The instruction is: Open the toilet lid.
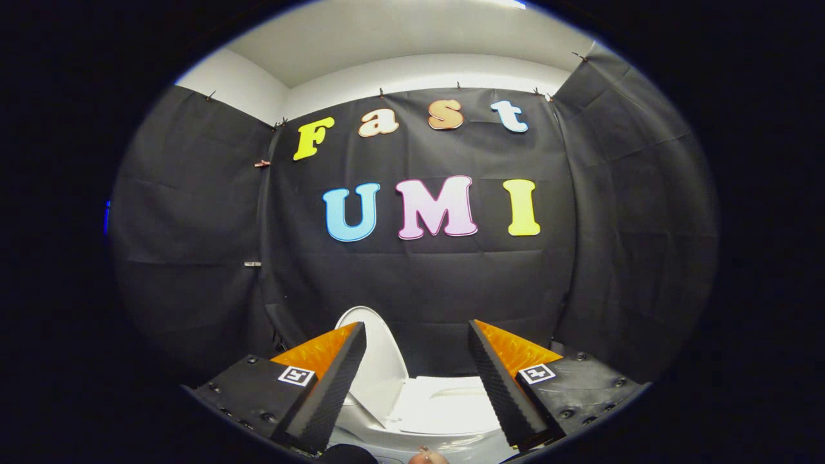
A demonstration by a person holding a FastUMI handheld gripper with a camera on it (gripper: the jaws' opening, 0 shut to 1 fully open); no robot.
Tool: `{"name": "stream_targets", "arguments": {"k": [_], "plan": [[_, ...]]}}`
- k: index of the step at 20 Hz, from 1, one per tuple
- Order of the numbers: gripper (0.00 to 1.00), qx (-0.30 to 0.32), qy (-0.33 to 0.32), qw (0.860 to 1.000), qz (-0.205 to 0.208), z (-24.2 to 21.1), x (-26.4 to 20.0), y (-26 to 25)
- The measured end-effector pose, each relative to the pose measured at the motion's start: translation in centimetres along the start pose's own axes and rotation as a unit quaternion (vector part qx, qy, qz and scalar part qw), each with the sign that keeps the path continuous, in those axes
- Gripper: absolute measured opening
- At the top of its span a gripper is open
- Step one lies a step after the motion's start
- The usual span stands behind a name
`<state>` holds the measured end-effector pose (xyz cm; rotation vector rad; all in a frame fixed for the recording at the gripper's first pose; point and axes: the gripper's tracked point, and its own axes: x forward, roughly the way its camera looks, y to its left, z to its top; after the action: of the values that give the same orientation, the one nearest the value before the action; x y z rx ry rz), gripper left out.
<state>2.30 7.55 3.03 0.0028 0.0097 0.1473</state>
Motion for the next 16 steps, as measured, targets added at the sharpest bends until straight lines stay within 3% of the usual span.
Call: {"name": "stream_targets", "arguments": {"k": [5, 16], "plan": [[0.99, -0.001, -0.002, 1.0, -0.024, 0.2, -1.1, -1.7], [0.99, 0.0, -0.007, 1.0, -0.016, 0.6, -1.5, -1.2]]}}
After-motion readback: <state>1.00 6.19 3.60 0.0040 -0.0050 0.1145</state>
